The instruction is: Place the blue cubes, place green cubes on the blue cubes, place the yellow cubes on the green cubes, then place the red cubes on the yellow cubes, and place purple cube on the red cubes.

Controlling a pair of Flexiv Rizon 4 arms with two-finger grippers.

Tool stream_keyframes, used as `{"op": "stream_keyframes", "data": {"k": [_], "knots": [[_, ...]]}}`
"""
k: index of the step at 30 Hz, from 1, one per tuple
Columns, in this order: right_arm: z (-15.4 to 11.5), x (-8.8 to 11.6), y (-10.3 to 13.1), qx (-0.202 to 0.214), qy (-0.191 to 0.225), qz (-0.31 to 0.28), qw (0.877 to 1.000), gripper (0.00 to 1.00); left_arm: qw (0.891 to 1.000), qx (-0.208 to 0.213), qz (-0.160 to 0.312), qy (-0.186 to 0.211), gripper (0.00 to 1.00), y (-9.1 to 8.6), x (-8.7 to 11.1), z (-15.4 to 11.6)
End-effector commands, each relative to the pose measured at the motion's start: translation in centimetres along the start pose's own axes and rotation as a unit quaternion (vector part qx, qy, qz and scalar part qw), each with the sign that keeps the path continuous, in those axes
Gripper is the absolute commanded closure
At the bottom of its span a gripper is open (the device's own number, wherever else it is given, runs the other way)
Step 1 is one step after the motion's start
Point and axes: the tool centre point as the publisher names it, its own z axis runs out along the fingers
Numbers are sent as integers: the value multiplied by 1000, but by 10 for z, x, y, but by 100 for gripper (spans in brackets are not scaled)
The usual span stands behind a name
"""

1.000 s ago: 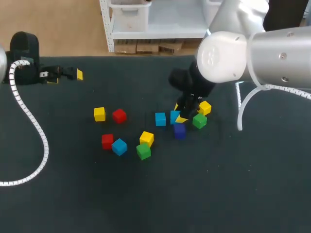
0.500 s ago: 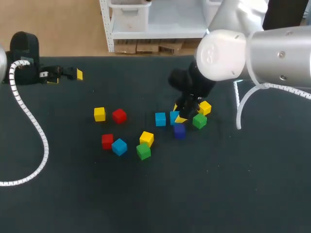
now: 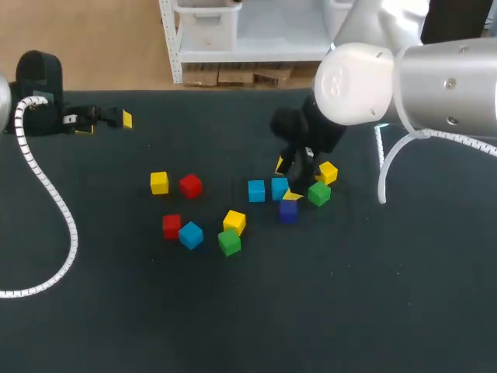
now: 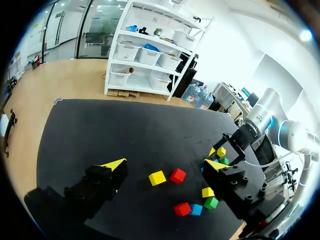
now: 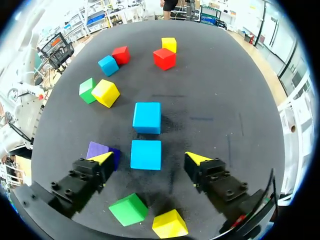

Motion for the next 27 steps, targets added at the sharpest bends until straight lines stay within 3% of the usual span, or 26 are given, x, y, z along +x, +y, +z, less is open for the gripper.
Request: {"op": "stream_keyframes", "data": {"k": [1, 12, 19, 27], "knots": [[-15, 6, 7, 10, -1, 6, 1000, 0, 1000, 0, 0, 0, 0, 0, 0, 0], [-62, 31, 22, 34, -67, 31, 997, 0, 1000, 0, 0, 0, 0, 0, 0, 0], [-86, 51, 45, 44, -168, 34, 984, 0, 1000, 0, 0, 0, 0, 0, 0, 0], [-102, 80, 70, 61, -187, 41, 980, 0, 1000, 0, 0, 0, 0, 0, 0, 0]]}}
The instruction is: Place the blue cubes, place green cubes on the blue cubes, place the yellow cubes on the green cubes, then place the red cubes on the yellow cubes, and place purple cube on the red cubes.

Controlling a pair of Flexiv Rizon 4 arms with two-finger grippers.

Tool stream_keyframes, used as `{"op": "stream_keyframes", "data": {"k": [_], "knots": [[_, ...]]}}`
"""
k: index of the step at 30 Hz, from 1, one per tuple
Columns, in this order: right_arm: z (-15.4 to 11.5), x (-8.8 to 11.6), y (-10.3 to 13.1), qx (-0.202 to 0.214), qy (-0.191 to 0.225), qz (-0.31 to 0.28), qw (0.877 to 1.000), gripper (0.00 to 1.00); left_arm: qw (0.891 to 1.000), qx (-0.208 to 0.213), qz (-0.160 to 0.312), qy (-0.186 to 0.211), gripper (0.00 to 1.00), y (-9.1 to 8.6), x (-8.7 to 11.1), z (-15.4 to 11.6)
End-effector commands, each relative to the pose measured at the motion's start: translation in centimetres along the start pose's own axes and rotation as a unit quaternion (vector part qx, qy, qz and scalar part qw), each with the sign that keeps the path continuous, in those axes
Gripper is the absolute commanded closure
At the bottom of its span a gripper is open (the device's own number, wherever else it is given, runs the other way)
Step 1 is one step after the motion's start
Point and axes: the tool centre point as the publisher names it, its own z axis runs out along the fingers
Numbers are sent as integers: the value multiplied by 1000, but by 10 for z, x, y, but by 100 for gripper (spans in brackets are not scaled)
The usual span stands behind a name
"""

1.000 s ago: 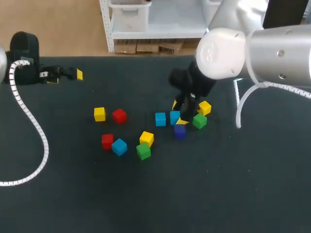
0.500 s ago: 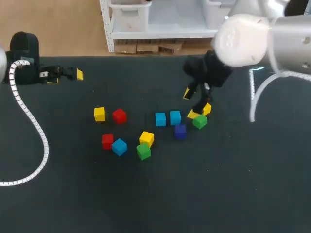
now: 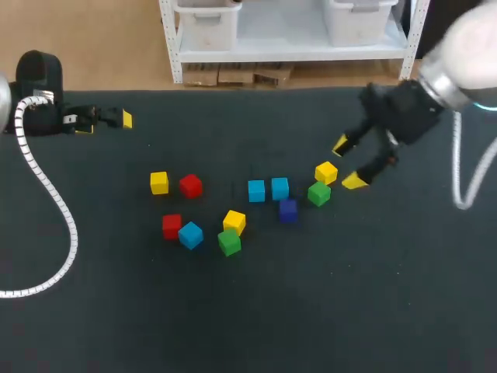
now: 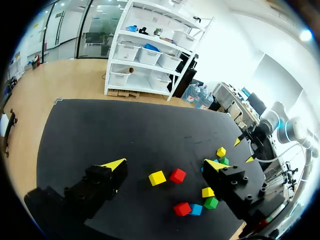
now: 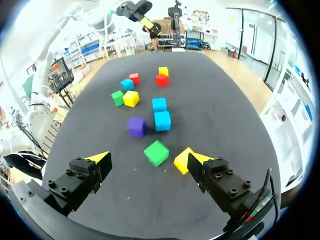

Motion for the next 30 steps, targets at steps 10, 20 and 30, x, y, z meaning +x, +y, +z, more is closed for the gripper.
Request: {"op": "stream_keyframes", "data": {"k": [10, 20, 30], "knots": [[-31, 28, 44, 38, -45, 1, 998, 0, 1000, 0, 0, 0, 0, 0, 0, 0], [-40, 23, 53, 5, -23, 1, 1000, 0, 1000, 0, 0, 0, 0, 0, 0, 0], [-40, 23, 53, 5, -23, 1, 1000, 0, 1000, 0, 0, 0, 0, 0, 0, 0]]}}
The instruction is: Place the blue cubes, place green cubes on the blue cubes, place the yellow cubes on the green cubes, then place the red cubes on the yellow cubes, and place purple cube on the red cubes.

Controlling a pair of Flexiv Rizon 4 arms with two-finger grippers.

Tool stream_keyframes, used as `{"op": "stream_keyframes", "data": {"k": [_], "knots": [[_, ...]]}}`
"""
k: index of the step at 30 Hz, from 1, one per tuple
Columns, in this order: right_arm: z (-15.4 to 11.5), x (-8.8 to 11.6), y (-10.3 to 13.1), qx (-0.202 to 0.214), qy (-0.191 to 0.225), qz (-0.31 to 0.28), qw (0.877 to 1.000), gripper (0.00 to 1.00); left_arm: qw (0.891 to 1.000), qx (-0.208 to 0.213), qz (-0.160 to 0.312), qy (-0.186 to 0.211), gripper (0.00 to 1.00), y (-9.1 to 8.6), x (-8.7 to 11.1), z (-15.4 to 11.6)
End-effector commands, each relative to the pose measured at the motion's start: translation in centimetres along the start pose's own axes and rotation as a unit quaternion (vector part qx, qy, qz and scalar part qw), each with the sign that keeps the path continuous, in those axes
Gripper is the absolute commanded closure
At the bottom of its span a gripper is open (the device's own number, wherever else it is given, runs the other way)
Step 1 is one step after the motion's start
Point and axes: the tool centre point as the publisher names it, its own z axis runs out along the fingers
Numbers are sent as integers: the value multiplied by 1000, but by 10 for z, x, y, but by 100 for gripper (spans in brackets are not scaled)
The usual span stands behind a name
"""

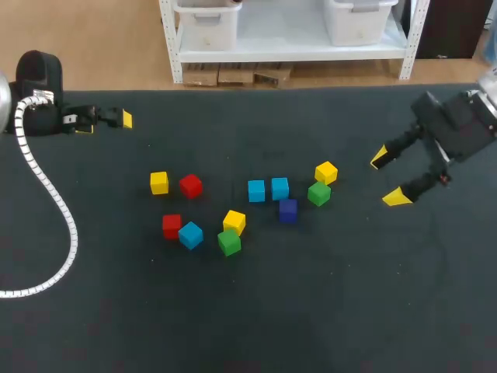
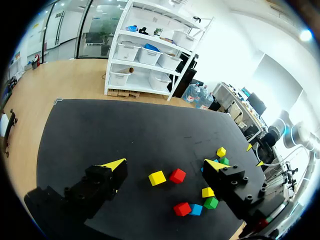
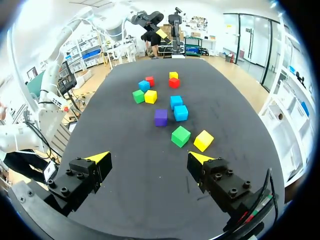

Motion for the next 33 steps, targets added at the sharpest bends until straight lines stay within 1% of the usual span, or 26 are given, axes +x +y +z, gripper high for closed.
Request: {"op": "stream_keyframes", "data": {"k": [1, 7, 9, 11, 12, 13, 14, 16, 17, 18, 20, 21, 22, 23, 25, 26, 27, 28, 29, 30, 31, 33], "knots": [[0, 0, -1, -1, -1, 0, 1000, 0, 1000, 0, 0, 0, 0, 0, 0, 0], [0, 0, -1, -1, -1, 0, 1000, 0, 1000, 0, 0, 0, 0, 0, 0, 0], [0, 0, -1, -1, -1, 0, 1000, 0, 998, 10, 54, 2, 0, 7, 0, -5], [0, 0, -1, -1, -1, 0, 1000, 0, 994, 13, 109, 15, 0, 13, -1, -6], [0, 0, -1, -1, -1, 0, 1000, 0, 989, 13, 148, 25, 0, 15, -1, -5], [0, 0, -1, -1, -1, 0, 1000, 0, 984, 15, 175, 33, 0, 16, -1, -5], [0, 0, -1, -1, -1, 0, 1000, 0, 978, 27, 202, 36, 0, 17, -1, -5], [0, 0, -1, -1, -1, 0, 1000, 0, 965, 36, 254, 52, 0, 16, -1, -6], [0, 0, -1, -1, -1, 0, 1000, 0, 956, 51, 284, 58, 0, 15, -1, -7], [0, 0, -1, -1, -1, 0, 1000, 0, 943, 60, 321, 67, 0, 13, 1, -8], [0, 0, -1, -1, -1, 0, 1000, 0, 919, 70, 377, 91, 0, 11, 4, -8], [0, 0, -1, -1, -1, 0, 1000, 0, 905, 74, 407, 101, 0, 9, 6, -8], [0, 0, -1, -1, -1, 0, 1000, 0, 884, 85, 444, 117, 0, 8, 9, -7], [0, 0, -1, -1, -1, 0, 1000, 0, 867, 96, 472, 127, 0, 7, 12, -7], [0, 0, -1, -1, -1, 0, 1000, 0, 824, 101, 534, 159, 0, 6, 21, -5], [0, 0, -1, -1, -1, 0, 1000, 0, 801, 111, 563, 173, 0, 5, 25, -4], [0, 0, -1, -1, -1, 0, 1000, 0, 772, 116, 596, 186, 0, 5, 30, -3], [0, 0, -1, -1, -1, 0, 1000, 0, 752, 116, 616, 205, 0, 4, 34, -1], [0, 0, -1, -1, -1, 0, 1000, 0, 735, 117, 632, 217, 0, 4, 36, 1], [0, 0, -1, -1, -1, 0, 1000, 0, 724, 124, 641, 223, 0, 2, 38, 2], [0, 0, -1, -1, -1, 0, 1000, 0, 716, 142, 644, 227, 0, 1, 39, 3], [0, 0, -1, -1, -1, 0, 1000, 0, 716, 142, 644, 227, 0, 1, 39, 3]]}}
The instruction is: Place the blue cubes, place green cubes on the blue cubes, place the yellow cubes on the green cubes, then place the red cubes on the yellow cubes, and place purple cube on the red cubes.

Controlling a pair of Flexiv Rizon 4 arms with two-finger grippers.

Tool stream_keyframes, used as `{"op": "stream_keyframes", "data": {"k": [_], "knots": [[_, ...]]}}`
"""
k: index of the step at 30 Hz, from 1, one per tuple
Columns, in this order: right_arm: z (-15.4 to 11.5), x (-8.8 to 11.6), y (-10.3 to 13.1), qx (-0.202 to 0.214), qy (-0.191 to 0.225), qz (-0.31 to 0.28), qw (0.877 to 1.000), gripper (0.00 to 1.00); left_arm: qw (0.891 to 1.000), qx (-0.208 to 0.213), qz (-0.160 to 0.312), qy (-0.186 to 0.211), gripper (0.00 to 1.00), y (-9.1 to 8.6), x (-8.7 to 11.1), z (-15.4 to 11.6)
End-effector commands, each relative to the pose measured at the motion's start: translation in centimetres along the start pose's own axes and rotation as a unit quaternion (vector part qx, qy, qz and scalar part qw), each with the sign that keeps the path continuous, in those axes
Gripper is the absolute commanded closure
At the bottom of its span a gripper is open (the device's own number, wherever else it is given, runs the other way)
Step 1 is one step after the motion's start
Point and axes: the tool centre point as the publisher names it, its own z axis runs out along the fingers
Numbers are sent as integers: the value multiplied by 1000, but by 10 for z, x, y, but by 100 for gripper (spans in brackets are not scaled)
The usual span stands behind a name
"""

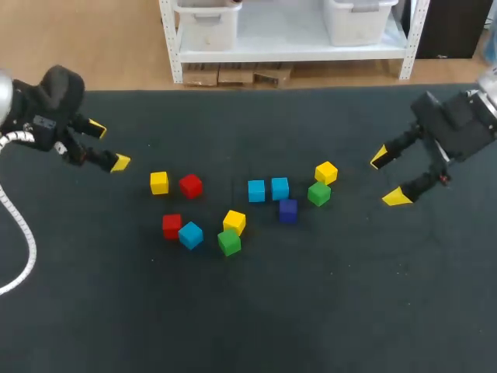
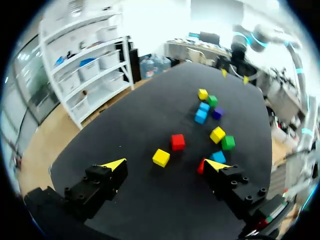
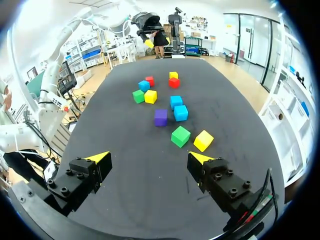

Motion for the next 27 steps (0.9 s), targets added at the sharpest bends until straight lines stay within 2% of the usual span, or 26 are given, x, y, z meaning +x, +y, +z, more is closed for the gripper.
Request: {"op": "stream_keyframes", "data": {"k": [1, 20, 22, 27], "knots": [[0, 0, -1, -1, -1, 0, 1000, 0, 928, 106, 333, 130, 0, 5, -4, 1], [0, 0, -1, -1, -1, 0, 1000, 0, 928, 106, 333, 130, 0, 5, -4, 1], [0, 0, -1, -1, -1, 0, 1000, 0, 922, 113, 341, 142, 0, 2, -4, 13], [0, 0, -1, -1, -1, 0, 1000, 0, 904, 117, 389, 131, 0, -14, -18, 36]]}}
